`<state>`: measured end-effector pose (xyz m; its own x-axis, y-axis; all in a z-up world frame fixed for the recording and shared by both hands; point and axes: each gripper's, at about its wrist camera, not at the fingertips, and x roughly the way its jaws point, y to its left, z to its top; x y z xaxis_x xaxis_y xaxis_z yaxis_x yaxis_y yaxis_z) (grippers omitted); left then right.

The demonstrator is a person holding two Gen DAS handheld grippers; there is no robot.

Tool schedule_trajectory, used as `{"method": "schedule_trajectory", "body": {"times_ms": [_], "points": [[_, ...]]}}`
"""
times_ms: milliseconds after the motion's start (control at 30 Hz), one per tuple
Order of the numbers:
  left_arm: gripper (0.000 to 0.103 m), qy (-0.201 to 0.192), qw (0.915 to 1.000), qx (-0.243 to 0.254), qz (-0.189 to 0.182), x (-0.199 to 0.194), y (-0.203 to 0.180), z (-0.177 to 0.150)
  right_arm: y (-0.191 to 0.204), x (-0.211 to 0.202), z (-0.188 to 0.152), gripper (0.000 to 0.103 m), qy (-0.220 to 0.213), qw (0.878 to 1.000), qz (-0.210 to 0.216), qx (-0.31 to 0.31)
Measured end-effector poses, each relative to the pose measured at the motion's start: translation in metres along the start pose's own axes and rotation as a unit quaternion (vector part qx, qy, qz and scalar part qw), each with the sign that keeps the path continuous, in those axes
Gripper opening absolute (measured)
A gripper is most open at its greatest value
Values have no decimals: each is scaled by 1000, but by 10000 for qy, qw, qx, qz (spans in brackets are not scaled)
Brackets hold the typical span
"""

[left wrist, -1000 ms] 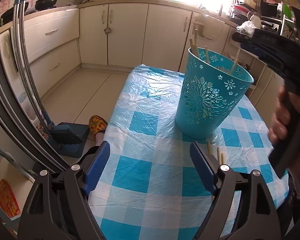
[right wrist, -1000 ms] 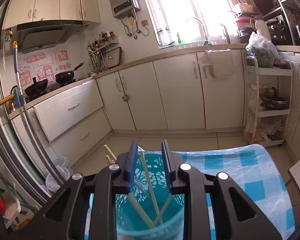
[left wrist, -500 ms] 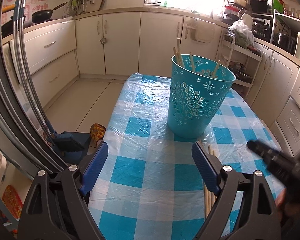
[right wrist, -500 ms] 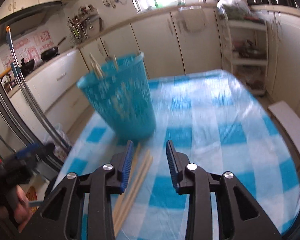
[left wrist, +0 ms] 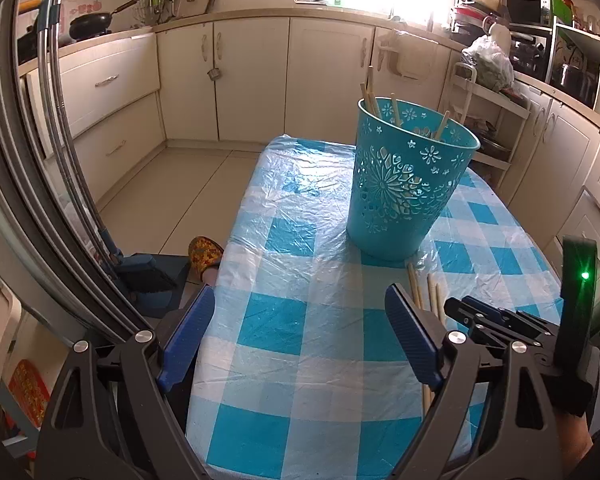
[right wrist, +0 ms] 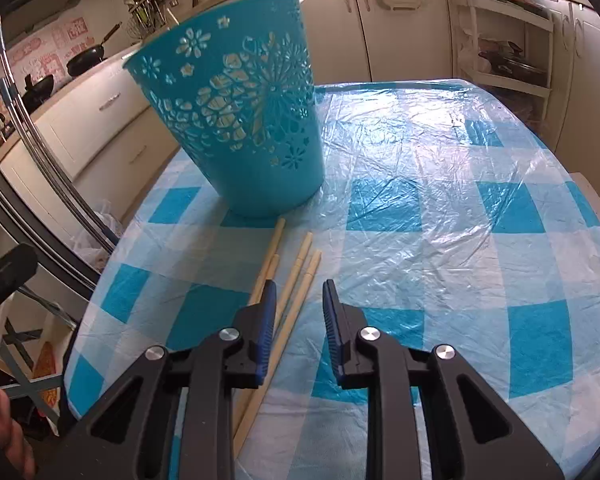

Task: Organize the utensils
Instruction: 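Move both tools back toward the remaining chopsticks beside the basket, then lower the left tool onto a chopstick and close on it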

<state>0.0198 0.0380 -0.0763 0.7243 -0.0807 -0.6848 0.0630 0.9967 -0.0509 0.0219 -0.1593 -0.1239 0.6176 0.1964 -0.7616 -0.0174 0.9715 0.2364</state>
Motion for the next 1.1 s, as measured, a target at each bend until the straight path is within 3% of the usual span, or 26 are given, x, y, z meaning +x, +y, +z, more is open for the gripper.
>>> {"method": "schedule_trajectory", "body": {"times_ms": [200, 467, 767, 1100], "points": [[84, 119, 9999, 76, -44, 5, -5, -1, 6, 6, -9, 11, 164, 9986, -233, -442], [84, 657, 9948, 632, -447, 48, -50, -6, -18, -3, -11, 10, 128, 9967, -421, -681], [82, 1287, 9856, 942, -562, 105, -92, -15, -47, -8, -12, 7, -26, 9995, -117, -305], [67, 1452, 9835, 1018, -342, 116, -91, -21, -53, -9, -12, 7, -50, 9999, 139, -82]]}}
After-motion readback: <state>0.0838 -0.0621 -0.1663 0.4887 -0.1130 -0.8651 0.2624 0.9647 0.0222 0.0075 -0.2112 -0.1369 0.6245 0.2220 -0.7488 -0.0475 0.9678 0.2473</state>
